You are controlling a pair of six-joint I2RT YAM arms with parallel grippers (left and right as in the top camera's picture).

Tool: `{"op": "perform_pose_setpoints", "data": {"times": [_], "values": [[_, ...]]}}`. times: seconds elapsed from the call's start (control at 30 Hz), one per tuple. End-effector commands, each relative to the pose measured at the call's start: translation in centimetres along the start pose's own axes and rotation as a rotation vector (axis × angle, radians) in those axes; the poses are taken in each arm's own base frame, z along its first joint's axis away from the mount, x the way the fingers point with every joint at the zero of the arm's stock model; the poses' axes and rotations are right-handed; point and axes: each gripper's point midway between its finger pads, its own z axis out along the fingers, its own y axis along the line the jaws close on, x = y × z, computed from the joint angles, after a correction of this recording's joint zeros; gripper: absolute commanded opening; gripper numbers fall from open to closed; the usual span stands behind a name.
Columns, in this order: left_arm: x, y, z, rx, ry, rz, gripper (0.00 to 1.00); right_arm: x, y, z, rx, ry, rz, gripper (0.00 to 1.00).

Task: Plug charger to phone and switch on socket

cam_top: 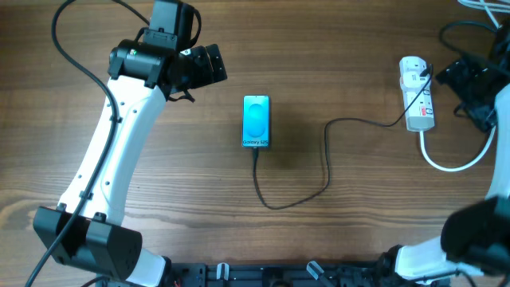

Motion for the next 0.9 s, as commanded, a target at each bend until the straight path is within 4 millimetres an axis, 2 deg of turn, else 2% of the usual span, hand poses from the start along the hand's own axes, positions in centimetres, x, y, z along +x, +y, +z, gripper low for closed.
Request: {"op": "perform_pose_setpoints", "data": {"times": [0.0, 0.13, 0.33, 0.53, 0.67, 0.87], "values": [[-0.3, 0.2, -0.2, -0.01, -0.012, -0.019, 1.0, -2.3, 1.1, 0.6, -0.044, 0.009, -0.027, 1.0], [-0.3, 0.2, -0.2, -0.01, -0.012, -0.019, 1.0, -2.6, 1.2, 2.7, -0.024, 0.024, -0.028, 1.0], [-0.3, 0.2, -0.2, -0.01, -0.012, -0.019, 1.0, -3.9, -1.2, 5.2, 0.13, -0.029, 0.009, 1.0], [-0.3, 0.2, -0.2, -0.01, -0.012, -0.019, 1.0, -4.8, -2.1, 7.0, 0.146, -0.03, 0.041, 1.0], [-0.3, 0.2, -0.2, -0.01, -0.012, -0.019, 1.0, -6.1, -1.3, 8.5, 0.125, -0.065, -0.026, 0.99], [-0.3, 0.2, -0.2, -0.01, -0.012, -0.019, 1.0, -5.2, 0.5, 12.1, 0.045, 0.008, -0.088, 1.0]]}}
